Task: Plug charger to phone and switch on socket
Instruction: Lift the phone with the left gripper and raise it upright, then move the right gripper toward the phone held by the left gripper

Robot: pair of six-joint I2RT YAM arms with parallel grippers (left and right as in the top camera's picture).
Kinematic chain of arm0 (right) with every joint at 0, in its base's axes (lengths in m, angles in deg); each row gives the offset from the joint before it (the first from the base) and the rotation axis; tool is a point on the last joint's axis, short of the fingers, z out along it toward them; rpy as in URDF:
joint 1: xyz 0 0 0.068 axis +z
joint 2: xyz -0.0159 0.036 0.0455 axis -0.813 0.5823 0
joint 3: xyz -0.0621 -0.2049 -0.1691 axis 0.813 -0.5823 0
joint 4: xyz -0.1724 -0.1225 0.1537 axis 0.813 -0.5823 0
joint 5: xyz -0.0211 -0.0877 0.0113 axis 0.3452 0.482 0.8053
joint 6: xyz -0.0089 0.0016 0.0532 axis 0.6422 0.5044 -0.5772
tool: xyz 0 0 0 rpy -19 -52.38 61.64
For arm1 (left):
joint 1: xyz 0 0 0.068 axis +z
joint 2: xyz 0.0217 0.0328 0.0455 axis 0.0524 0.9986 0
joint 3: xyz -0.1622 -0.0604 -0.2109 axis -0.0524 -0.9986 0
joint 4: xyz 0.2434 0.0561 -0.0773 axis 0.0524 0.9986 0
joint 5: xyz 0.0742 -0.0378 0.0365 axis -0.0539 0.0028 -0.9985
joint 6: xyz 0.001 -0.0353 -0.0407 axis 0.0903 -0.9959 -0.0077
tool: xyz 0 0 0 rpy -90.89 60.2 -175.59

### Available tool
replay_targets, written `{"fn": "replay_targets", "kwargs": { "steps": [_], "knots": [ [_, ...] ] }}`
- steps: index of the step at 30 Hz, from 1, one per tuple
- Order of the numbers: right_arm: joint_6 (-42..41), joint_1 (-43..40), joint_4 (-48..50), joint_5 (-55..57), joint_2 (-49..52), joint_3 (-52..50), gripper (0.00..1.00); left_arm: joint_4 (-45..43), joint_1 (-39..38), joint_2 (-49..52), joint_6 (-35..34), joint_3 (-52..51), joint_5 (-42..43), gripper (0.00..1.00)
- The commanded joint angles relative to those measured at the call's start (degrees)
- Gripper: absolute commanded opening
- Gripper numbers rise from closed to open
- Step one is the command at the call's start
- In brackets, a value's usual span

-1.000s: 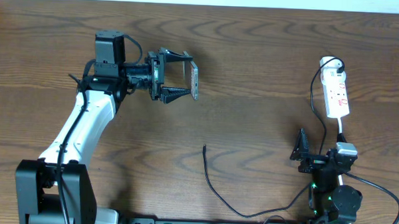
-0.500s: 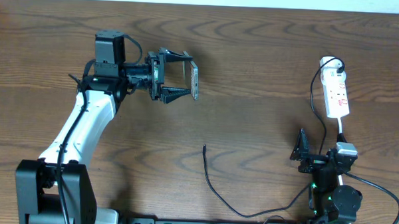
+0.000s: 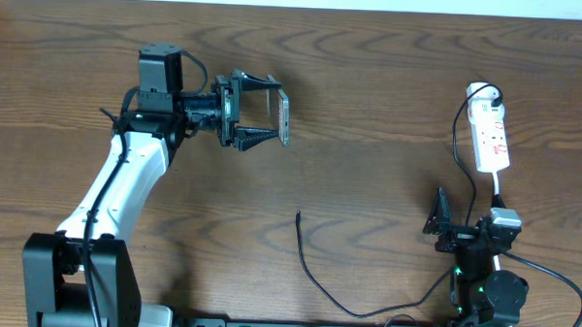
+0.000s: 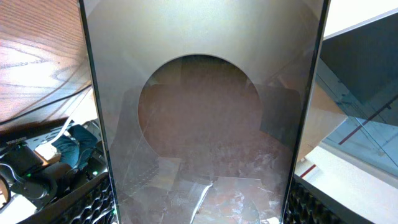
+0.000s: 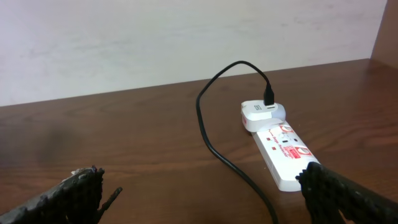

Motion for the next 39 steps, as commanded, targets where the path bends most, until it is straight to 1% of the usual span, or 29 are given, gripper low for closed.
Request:
{"fn": "replay_targets", "kwargs": {
  "steps": [1,26,31,36,39],
  "knots": [
    [0.52,0.17,-0.28,0.46,-0.33,-0.07,0.99,-0.5,-0.02,-1.25,0.57,1.51,2.47,0.07],
    [0.52,0.17,-0.28,0.48,-0.33,-0.07,0.99,-0.5,-0.02,-1.25,2.32,1.49,2.47,0.07],
    [0.52,0.17,-0.26,0.46,-0.33,-0.07,0.99,-0.46,-0.04,-1.25,6.23,1.49,1.92,0.07],
    [0.52,0.17,-0.28,0.46,-0.33,-0.07,0.99,0.9,-0.17,-1.25,12.96,1.49,-2.99,0.07],
    [0.52,0.17,-0.26,0.46,-0.33,-0.07,0.99,2.91,-0.17,-1.25,17.59,1.49,-7.67,0.08]
  ]
}}
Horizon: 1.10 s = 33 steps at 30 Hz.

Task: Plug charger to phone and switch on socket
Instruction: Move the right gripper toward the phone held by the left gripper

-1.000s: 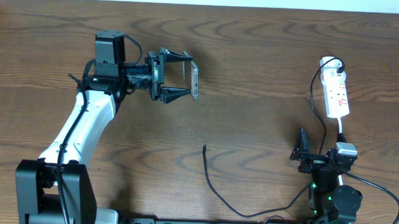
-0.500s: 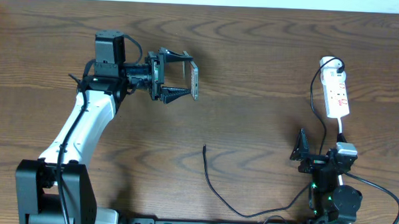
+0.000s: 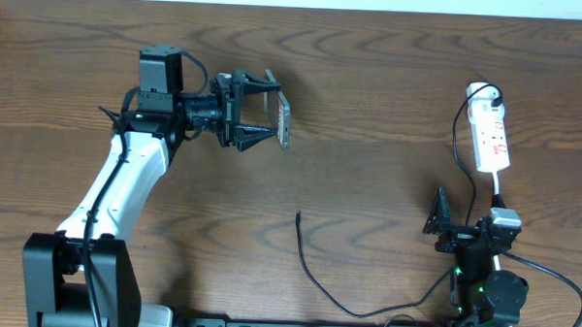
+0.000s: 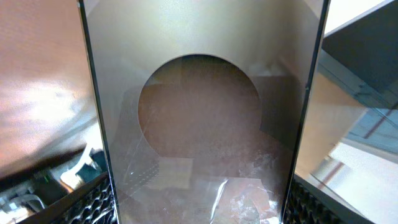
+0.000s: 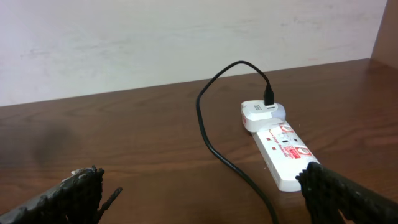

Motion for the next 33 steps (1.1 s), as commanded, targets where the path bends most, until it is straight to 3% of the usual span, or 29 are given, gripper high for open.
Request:
{"fn": "replay_targets", "kwargs": {
  "steps": [1,9,13,19,21,27,31,33],
  "knots": [
    [0.52,0.17,-0.24,0.48,-0.33,-0.07,0.99,2.43,-0.17,-1.25,8.0,1.49,-5.33,0.07],
    [0.5,0.17,-0.04,0.7,-0.33,-0.07,0.99,16.11,-0.17,-1.22,15.89,1.49,-16.79,0.07],
    [-6.84,0.17,0.85,0.02,-0.33,0.13,0.99,16.44,-0.17,-1.22,16.17,1.49,-16.79,0.07],
    [-9.64,0.17,-2.21,-15.45,0.98,9.25,0.99,16.37,-0.17,-1.22,15.93,1.49,-16.79,0.08],
    [-9.79,0.17,-8.63,-18.1,5.05,17.22,0.99,16.22,-0.17,-1.22,15.93,1.49,-16.76,0.08],
    [-9.79,0.2,-24.24,-40.57,32.59,45.22,0.99,16.22,-0.17,-1.22,15.69,1.49,-16.85,0.08],
    [-9.77,0.35,-24.94,-57.64,46.62,53.94,0.99,16.17,-0.17,-1.22,14.58,1.49,-19.12,0.07],
    [-9.81,1.25,-20.46,-65.46,52.54,55.23,0.99,16.22,-0.17,-1.22,14.4,1.49,-20.92,0.07]
  ]
}}
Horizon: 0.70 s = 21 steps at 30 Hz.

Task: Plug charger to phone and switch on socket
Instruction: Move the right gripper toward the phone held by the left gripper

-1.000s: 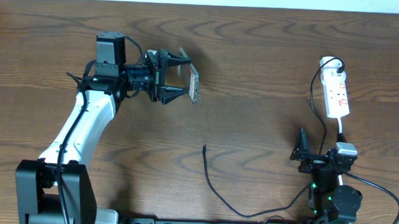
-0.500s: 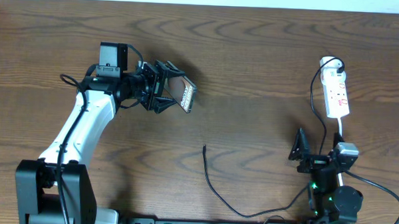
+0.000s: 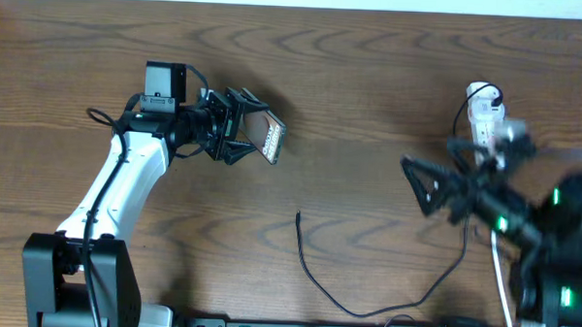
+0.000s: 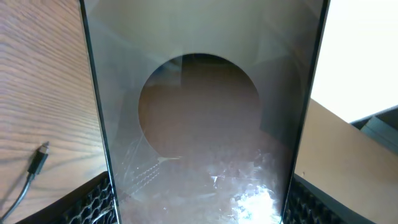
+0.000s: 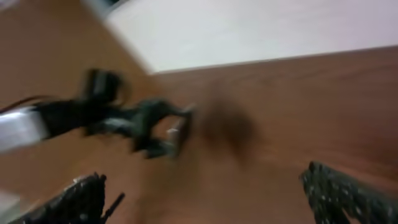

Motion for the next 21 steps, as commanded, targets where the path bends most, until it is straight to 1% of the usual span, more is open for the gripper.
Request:
{"fn": "replay_targets", "kwargs": {
  "steps": [1,4,5,6,8,9,11,16,21],
  "knots": [
    [-0.55,1.79,7.85,-23.23,10.45,2.23,0.99,-0.24,-0.17,-1.22,-0.55,1.38,-1.92,0.08],
    [-1.99,4.33,13.18,-24.61,17.11,2.23,0.99,-0.22,-0.17,-1.22,-1.18,1.38,-1.95,0.08],
    [-2.03,6.56,15.32,-23.41,20.87,2.23,0.94,-0.24,-0.17,-1.22,-1.6,1.38,-1.99,0.08],
    [-2.8,8.46,16.48,-21.0,23.52,2.23,0.83,-0.24,-0.17,-1.22,-1.86,1.38,-2.43,0.08],
    [-5.14,10.97,16.79,-15.02,26.69,2.23,0.83,-0.22,-0.28,-1.22,-2.03,1.38,-3.21,0.08],
    [-7.3,13.51,16.81,-8.48,29.62,2.23,0.84,-0.24,-0.57,-1.22,-2.03,1.38,-4.02,0.07],
    [-9.38,16.76,17.33,-1.55,33.05,2.23,0.83,-0.2,-1.25,-1.22,-2.69,1.38,-5.22,0.07],
    [-13.0,23.37,21.81,8.83,38.51,2.23,0.83,-0.24,-3.76,-1.22,-5.51,1.38,-10.49,0.07],
    [-14.91,28.35,22.86,18.69,39.54,2.23,0.83,-1.9,-6.91,-1.22,-9.9,1.38,-11.52,0.08]
  ]
}}
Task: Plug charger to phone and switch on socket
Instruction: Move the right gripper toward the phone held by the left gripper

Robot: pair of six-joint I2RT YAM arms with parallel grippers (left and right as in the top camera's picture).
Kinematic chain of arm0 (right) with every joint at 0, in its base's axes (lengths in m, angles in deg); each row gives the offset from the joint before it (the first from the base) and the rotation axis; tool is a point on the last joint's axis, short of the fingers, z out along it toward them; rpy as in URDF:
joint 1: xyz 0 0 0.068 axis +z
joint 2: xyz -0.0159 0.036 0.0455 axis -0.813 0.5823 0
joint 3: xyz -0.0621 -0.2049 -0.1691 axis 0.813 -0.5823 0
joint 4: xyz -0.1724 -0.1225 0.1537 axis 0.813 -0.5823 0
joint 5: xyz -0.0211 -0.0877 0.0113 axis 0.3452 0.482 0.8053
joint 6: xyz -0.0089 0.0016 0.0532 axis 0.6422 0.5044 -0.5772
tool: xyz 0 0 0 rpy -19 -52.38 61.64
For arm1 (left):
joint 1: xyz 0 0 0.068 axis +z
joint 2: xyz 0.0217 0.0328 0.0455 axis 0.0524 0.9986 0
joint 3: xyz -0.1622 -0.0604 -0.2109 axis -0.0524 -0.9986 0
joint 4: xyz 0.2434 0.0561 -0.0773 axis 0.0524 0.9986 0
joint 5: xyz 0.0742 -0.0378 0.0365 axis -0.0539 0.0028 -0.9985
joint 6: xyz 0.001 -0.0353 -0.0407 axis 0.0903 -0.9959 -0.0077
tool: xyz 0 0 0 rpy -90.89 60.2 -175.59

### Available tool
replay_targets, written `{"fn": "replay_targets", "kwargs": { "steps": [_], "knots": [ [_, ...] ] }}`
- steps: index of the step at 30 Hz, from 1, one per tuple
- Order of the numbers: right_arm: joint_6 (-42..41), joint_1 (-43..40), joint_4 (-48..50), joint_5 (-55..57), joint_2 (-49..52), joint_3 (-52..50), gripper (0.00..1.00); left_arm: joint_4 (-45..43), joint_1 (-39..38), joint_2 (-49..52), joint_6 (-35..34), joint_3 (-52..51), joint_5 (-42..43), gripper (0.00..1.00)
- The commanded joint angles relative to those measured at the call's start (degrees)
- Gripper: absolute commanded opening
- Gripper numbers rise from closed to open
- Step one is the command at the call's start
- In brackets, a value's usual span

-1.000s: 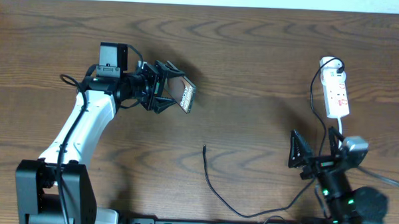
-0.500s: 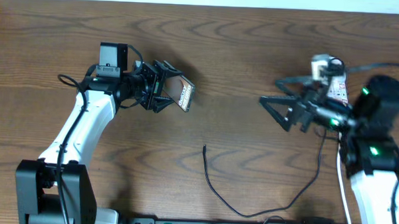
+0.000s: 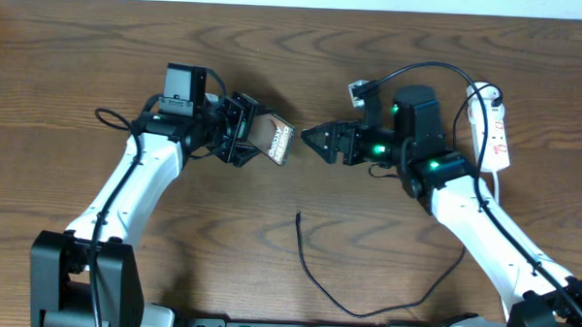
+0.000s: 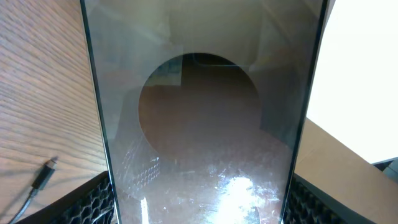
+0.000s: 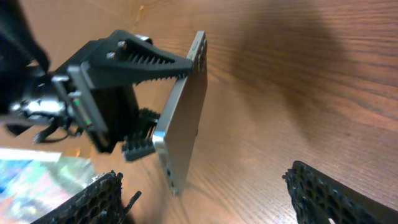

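The phone (image 3: pixel 276 142) is held off the table, tilted, with my left gripper (image 3: pixel 260 140) shut on its long edges. Its glass face fills the left wrist view (image 4: pixel 199 124). My right gripper (image 3: pixel 317 142) stands open just right of the phone, pointing at it. The right wrist view shows the phone (image 5: pixel 183 118) edge-on, its end a little ahead of the open fingers (image 5: pixel 93 199). The black charger cable's free tip (image 3: pixel 298 217) lies on the table below both grippers. The white power strip (image 3: pixel 493 132) lies far right, the charger (image 3: pixel 480 92) plugged in.
The black cable (image 3: pixel 364 307) loops along the table's front and runs up the right side to the charger. The brown wooden table (image 3: pixel 101 40) carries nothing else. The cable tip (image 4: pixel 43 177) also shows low left in the left wrist view.
My right arm has gone from near the power strip to the table's middle, its open gripper now facing the phone. The left arm has shifted slightly right with the phone.
At first my left gripper held the phone on edge at the upper left, with the right arm folded at the front right. That stayed so a moment later. Then the phone was tilted and the right arm was up. Now both grippers meet mid-table.
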Motion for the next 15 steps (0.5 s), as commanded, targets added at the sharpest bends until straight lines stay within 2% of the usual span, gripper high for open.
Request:
{"fn": "replay_targets", "kwargs": {
  "steps": [1,9,15],
  "knots": [
    [-2.25,2.97,0.42,9.05,0.35,0.87,0.83,-1.73,-1.81,-1.22,-4.13,1.38,-0.92,0.08],
    [-4.74,7.39,0.39,15.58,0.35,0.87,0.83,-4.39,-6.05,-1.22,-10.64,1.38,-2.03,0.07],
    [-4.98,7.54,-0.7,17.16,0.35,0.72,0.77,-4.83,-8.55,-1.22,-15.96,1.38,-1.99,0.07]
  ]
}}
